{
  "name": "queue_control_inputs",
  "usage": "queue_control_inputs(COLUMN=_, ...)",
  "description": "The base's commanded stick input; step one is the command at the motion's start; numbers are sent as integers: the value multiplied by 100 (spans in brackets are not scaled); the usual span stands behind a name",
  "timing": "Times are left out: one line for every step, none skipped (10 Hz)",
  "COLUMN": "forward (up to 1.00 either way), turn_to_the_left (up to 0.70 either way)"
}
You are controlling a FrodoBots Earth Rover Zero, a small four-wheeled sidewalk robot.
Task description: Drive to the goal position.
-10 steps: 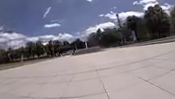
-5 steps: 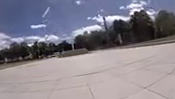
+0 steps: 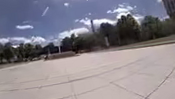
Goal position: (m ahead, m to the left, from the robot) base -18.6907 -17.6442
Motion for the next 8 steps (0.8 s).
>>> queue_control_inputs(forward=70, turn_to_the_left=-31)
queue_control_inputs(forward=70, turn_to_the_left=-31)
queue_control_inputs(forward=70, turn_to_the_left=-31)
queue_control_inputs(forward=70, turn_to_the_left=-31)
queue_control_inputs(forward=70, turn_to_the_left=-31)
queue_control_inputs(forward=70, turn_to_the_left=-31)
queue_control_inputs(forward=70, turn_to_the_left=-31)
queue_control_inputs(forward=70, turn_to_the_left=-31)
